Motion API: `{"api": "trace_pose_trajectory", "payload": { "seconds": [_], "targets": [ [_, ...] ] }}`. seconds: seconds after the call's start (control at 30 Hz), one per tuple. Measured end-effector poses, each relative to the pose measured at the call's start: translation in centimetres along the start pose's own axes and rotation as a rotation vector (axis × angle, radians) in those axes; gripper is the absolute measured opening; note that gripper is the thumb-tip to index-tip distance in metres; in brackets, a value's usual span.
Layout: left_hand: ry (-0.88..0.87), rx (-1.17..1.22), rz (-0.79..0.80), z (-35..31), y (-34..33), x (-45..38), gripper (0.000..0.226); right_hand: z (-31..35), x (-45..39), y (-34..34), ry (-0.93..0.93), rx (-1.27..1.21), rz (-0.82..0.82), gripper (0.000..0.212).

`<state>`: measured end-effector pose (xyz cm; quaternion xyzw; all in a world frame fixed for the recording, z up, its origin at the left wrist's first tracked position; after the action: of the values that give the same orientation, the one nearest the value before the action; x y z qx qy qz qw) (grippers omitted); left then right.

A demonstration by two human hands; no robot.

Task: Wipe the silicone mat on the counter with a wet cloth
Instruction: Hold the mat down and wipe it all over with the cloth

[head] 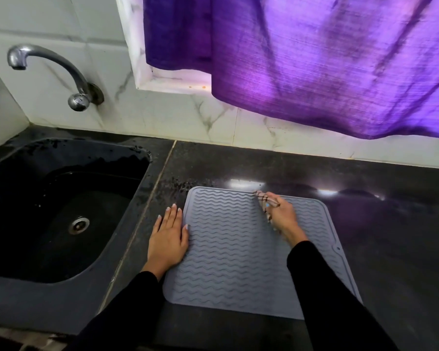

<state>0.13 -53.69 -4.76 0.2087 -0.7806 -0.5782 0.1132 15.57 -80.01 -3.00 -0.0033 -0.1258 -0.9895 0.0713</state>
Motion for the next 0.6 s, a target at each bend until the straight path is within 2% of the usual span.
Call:
{"api": "trace_pose_trajectory", "payload": {
  "seconds": [0.07, 0.13, 0.17, 0.23, 0.3, 0.37, 0.43, 0.6],
  "targets": [
    [0.001, 0.006, 0.003, 0.0, 0.1, 0.0, 0.085, -0.4, -0.2, 0.5, -0.138, -0.324, -0.075, 0.025],
    [-0.004, 0.005, 0.007, 0.0, 0.1, 0.1, 0.085, 0.4, 0.2, 0.3, -0.158, -0.372, -0.101, 0.022],
    [-0.004, 0.002, 0.008, -0.1, 0.1, 0.1, 0.086, 1.2, 0.6, -0.1, -0.117, -0.295, -0.105, 0.019],
    [-0.006, 0.009, 0.01, 0.0, 0.2, 0.1, 0.086, 3.5, 1.9, -2.4, 0.078, 0.018, -0.042, 0.018],
    [-0.011, 0.027, 0.01, -0.1, 0.2, 0.2, 0.086, 4.8, 3.5, -6.0, 0.314, 0.473, 0.071, 0.029],
    [-0.016, 0.036, 0.016, 0.0, 0.2, 0.2, 0.086, 4.2, 5.2, -8.2, 0.369, 0.841, 0.095, 0.043],
    [-0.019, 0.034, 0.025, 0.0, 0.0, 0.2, 0.086, 3.9, 6.3, -8.8, 0.354, 1.022, 0.073, 0.049],
    [-0.013, 0.003, 0.012, -0.1, -0.1, 0.0, 0.085, 3.6, 5.9, -10.1, 0.334, 1.194, 0.114, 0.048]
  ]
}}
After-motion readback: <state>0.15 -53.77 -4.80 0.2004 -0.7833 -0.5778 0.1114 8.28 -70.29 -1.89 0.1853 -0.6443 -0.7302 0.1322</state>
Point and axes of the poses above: each hand's wrist, its own x-axis away from the middle knuckle, its own y-axis out of the back of the hand, z = x × y, the point moved 10 cm from there along -x, towards the middle knuckle, and after that the axes turned 8 degrees about y, right-handed, at the moved point
